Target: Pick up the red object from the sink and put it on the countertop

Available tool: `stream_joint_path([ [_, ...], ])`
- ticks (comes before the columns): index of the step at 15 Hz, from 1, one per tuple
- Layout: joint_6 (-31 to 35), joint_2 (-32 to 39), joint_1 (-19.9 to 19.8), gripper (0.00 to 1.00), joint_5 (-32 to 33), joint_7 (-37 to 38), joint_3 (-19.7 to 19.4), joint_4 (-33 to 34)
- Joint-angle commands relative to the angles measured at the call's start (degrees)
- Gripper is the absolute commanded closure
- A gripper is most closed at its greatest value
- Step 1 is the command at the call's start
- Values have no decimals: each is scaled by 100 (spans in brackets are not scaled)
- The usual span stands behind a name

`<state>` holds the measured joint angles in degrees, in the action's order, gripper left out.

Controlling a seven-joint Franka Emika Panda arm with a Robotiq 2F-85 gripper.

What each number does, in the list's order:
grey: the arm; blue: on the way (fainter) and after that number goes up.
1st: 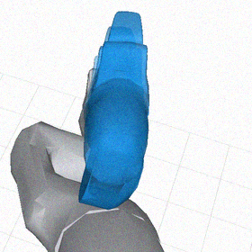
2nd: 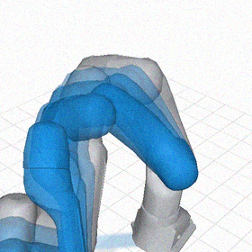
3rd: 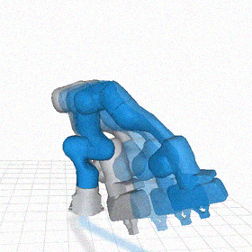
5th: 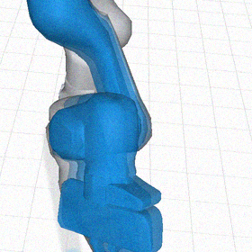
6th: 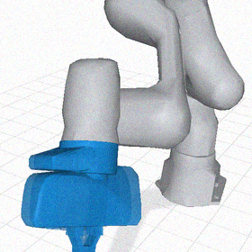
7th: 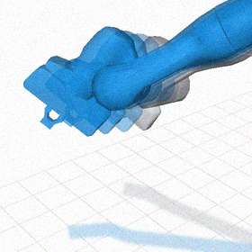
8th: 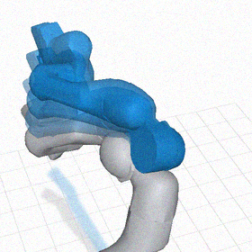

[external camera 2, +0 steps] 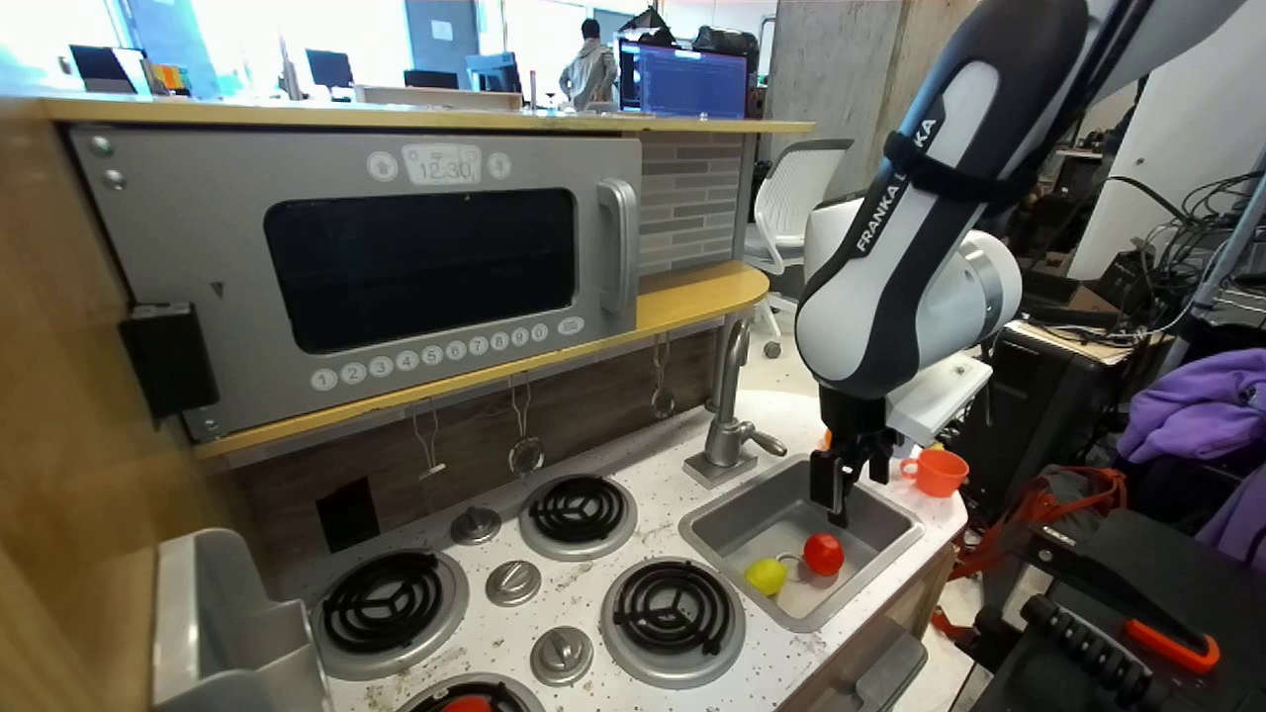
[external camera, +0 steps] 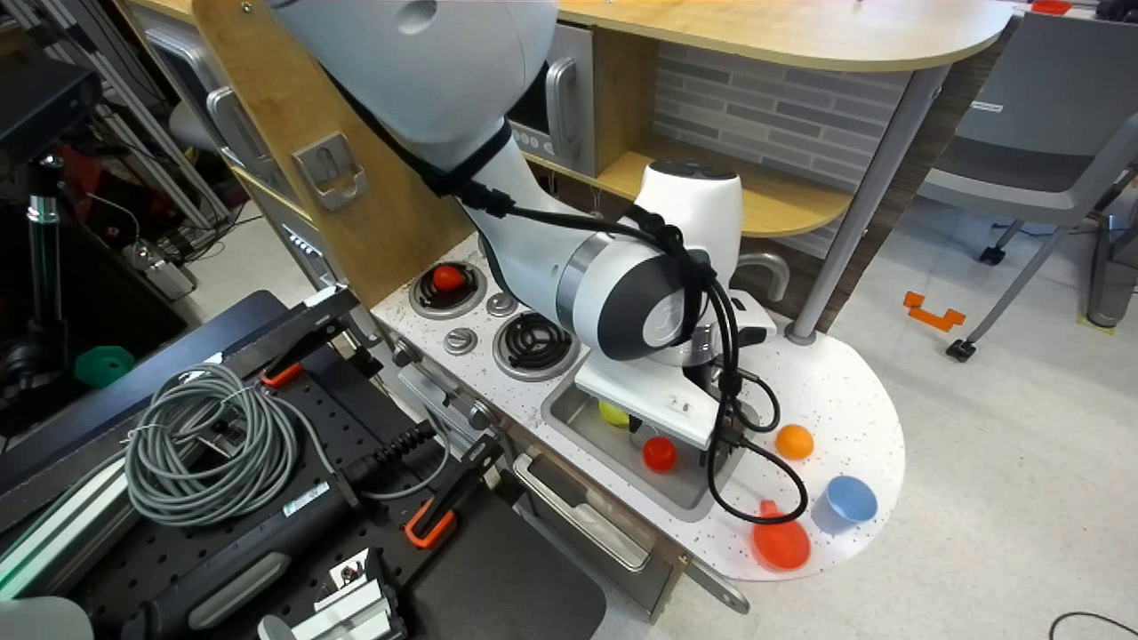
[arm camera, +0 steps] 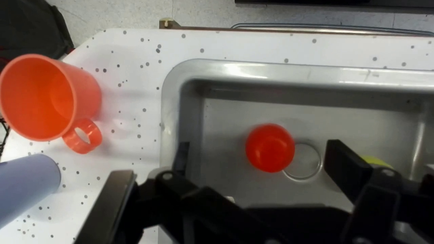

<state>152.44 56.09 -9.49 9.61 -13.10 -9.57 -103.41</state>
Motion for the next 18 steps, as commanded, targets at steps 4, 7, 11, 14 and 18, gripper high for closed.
stream_joint_path([
  [4, -256, 571, 139, 0, 167, 198, -142, 673],
  [7, -312, 747, 183, 0, 150, 218, -141, 827],
  [11, -453, 1011, 247, 0, 154, 316, -196, 1113],
  [14, -601, 1220, 256, 0, 144, 393, -219, 1392],
  [18, -843, 1521, 297, 0, 169, 470, -268, 1785],
])
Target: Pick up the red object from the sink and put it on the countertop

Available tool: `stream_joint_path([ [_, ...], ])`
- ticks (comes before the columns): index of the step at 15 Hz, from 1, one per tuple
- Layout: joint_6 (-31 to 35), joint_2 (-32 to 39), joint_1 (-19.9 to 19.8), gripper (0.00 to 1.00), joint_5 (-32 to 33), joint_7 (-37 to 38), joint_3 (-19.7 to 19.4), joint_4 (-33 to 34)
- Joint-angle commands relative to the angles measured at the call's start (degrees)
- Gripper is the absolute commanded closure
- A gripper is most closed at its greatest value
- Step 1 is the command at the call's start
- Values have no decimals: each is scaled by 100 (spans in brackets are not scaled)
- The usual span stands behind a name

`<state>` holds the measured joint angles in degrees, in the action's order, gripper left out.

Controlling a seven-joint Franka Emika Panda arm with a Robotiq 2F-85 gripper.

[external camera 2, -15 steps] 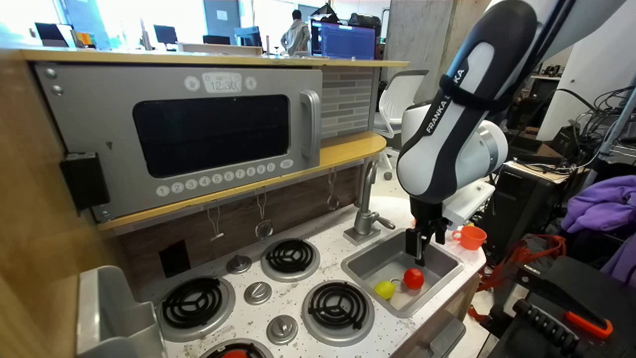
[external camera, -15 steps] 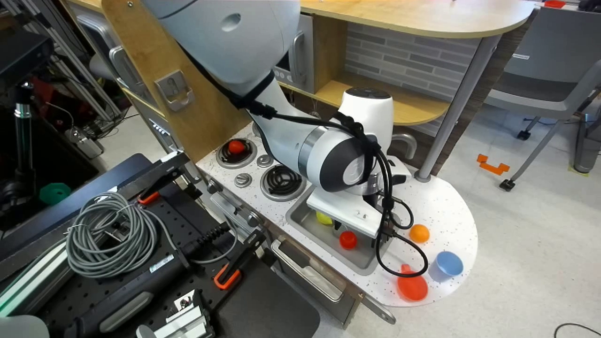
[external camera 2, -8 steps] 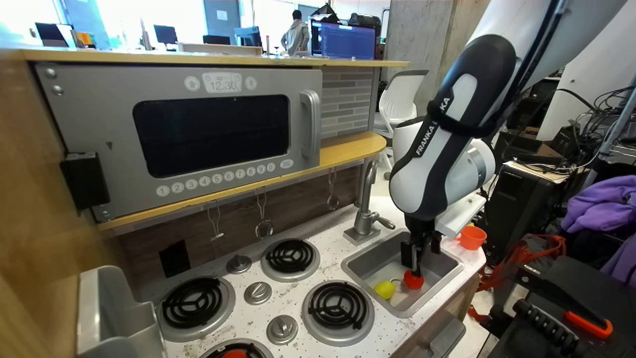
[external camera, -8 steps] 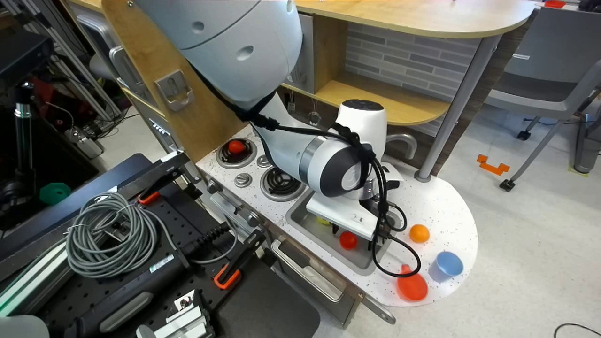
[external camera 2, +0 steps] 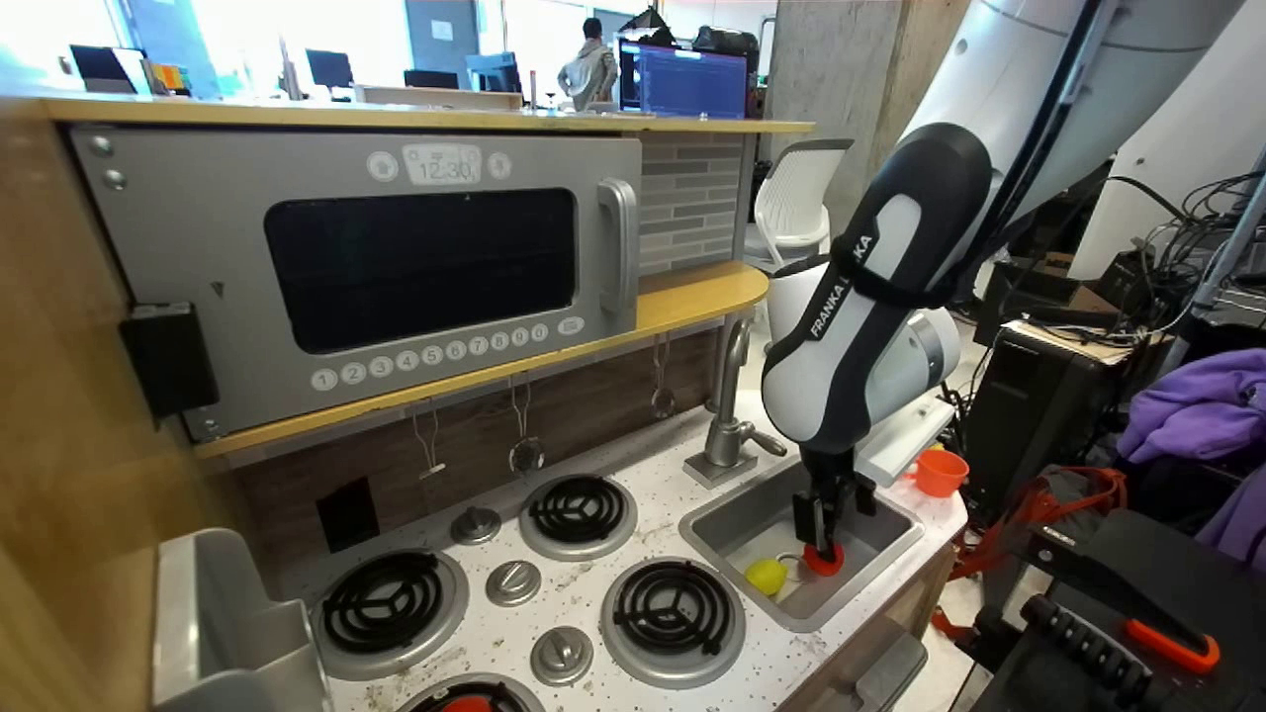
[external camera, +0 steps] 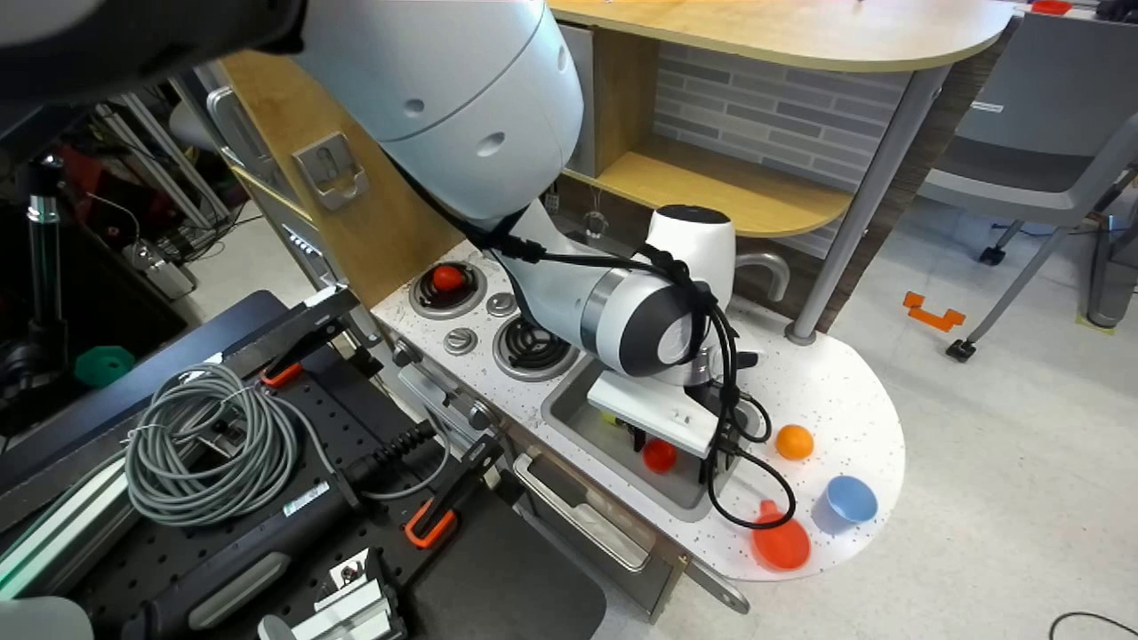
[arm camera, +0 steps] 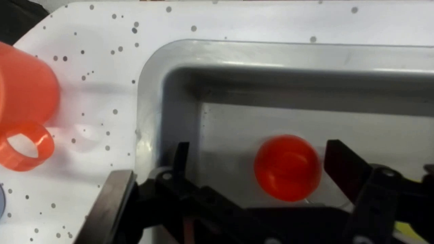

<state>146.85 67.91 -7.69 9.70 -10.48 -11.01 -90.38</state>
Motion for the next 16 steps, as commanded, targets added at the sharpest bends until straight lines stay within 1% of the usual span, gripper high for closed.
stream_joint_path([
  [1, -384, 399, 133, 0, 146, 241, -126, 571],
  [8, -876, 824, 176, 0, 127, 368, -90, 1244],
  [9, -891, 889, 184, 25, 131, 375, -89, 1341],
  [10, -903, 931, 188, 26, 125, 383, -86, 1409],
  [11, -911, 941, 189, 32, 115, 385, -70, 1430],
  [12, -897, 956, 188, 42, 114, 379, -64, 1430],
  [16, -888, 903, 177, 70, 90, 373, -35, 1386],
])
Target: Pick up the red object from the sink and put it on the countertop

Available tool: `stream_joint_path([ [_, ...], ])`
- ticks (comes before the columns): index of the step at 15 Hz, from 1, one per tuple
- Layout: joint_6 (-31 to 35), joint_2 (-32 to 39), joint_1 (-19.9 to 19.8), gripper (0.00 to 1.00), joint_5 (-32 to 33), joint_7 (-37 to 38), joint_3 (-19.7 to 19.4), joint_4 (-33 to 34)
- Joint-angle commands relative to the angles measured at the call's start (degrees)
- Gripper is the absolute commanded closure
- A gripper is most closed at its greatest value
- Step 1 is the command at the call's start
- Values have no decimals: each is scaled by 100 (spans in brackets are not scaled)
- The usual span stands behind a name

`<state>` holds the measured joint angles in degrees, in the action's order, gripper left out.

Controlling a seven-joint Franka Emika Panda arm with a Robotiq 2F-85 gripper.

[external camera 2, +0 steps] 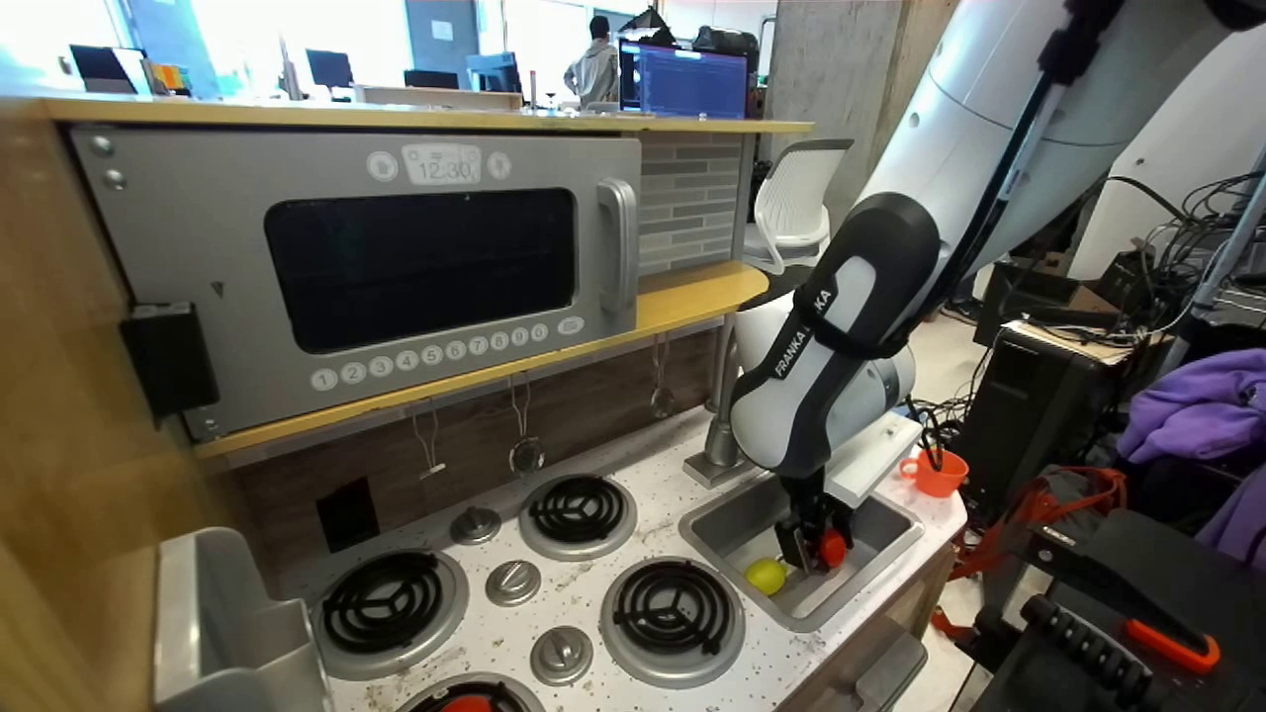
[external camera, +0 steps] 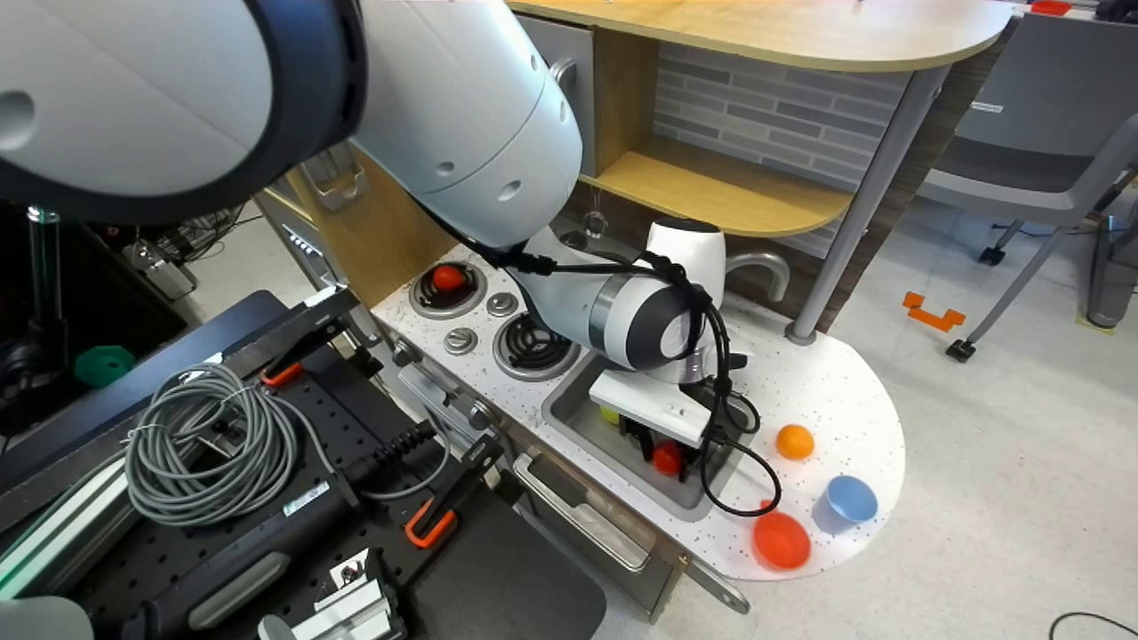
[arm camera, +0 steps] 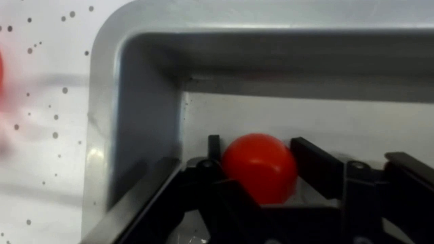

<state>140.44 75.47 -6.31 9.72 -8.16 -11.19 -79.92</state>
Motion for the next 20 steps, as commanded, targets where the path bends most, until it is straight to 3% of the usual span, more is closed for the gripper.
stream_joint_path([
  [1, -228, 93, 16, 70, 75, 119, 2, 292],
  [6, 5, -411, -111, 70, -60, 59, 152, -242],
  [9, 249, -1076, -273, 70, -357, -98, 307, -969],
  [15, 317, -2337, -633, 70, -562, -301, 697, -2083],
  [20, 224, -2902, -765, 70, -698, -431, 781, -2762],
])
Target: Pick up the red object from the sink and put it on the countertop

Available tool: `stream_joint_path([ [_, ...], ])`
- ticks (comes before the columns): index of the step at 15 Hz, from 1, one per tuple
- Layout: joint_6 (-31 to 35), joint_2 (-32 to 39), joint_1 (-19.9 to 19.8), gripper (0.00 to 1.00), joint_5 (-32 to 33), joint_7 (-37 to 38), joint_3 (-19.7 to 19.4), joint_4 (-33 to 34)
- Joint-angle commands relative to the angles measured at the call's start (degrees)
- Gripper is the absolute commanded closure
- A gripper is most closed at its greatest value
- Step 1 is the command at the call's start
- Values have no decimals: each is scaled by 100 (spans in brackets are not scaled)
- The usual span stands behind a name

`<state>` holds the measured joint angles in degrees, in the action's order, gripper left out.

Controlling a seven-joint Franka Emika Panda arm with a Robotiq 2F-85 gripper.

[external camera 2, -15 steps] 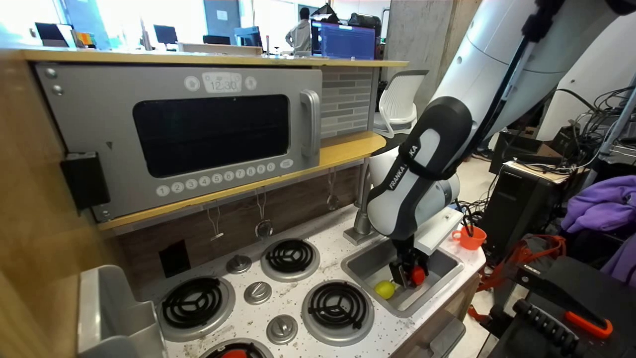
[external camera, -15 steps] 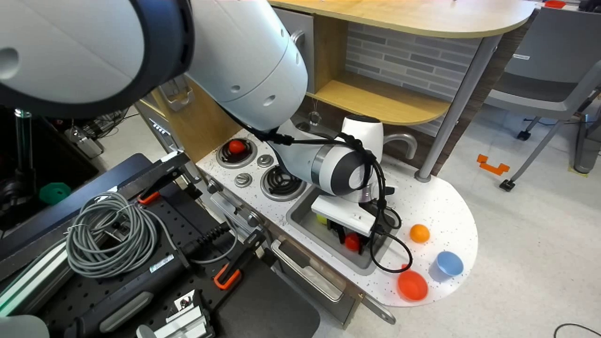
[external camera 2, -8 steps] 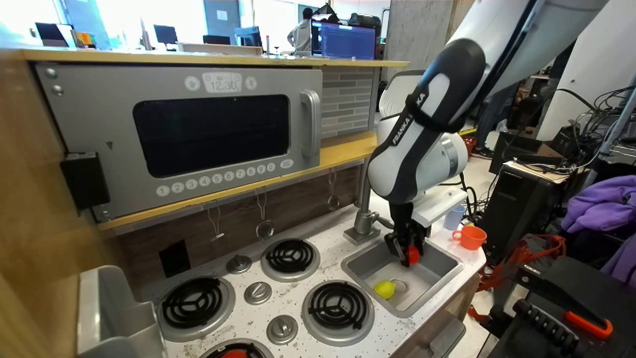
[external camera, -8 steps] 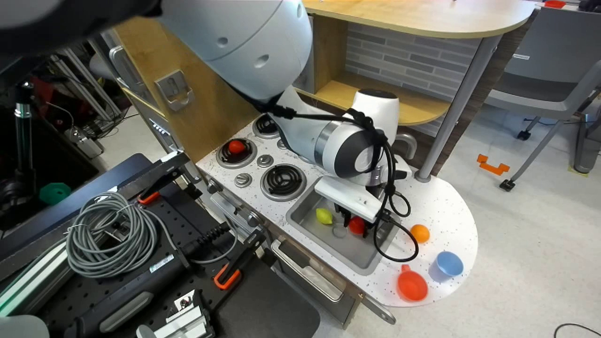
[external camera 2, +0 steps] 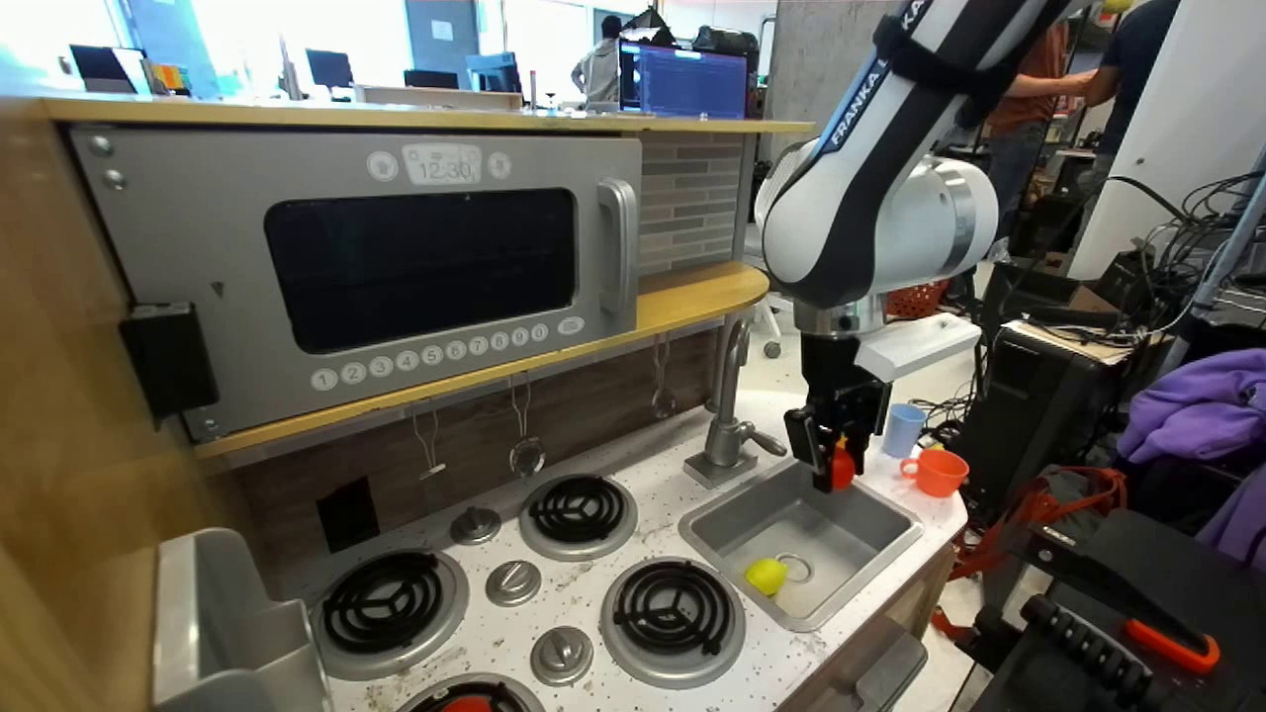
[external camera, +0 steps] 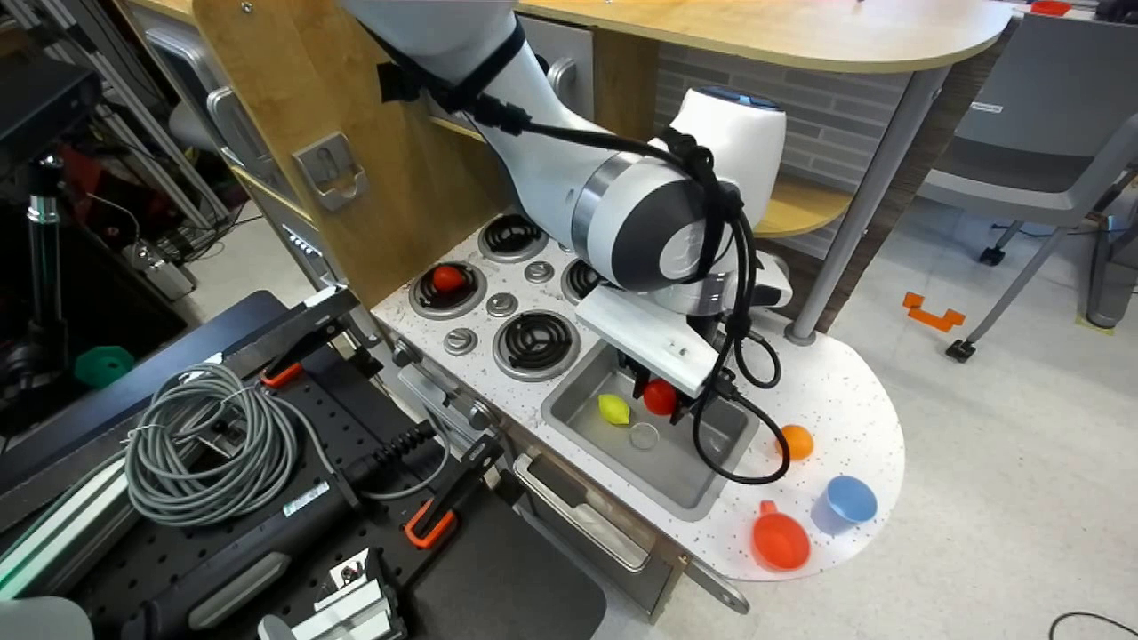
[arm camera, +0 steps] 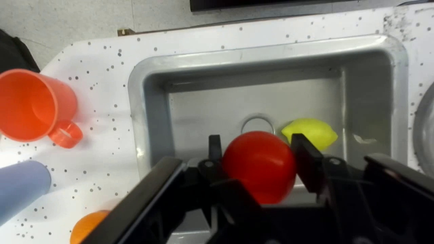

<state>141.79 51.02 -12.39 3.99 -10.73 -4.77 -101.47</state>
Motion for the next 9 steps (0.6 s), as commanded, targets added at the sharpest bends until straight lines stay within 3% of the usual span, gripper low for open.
stream_joint_path([
  [1, 136, -553, -175, 70, -134, -234, 173, -728],
  [9, 557, -1034, -43, 70, 236, -860, 214, -1331],
])
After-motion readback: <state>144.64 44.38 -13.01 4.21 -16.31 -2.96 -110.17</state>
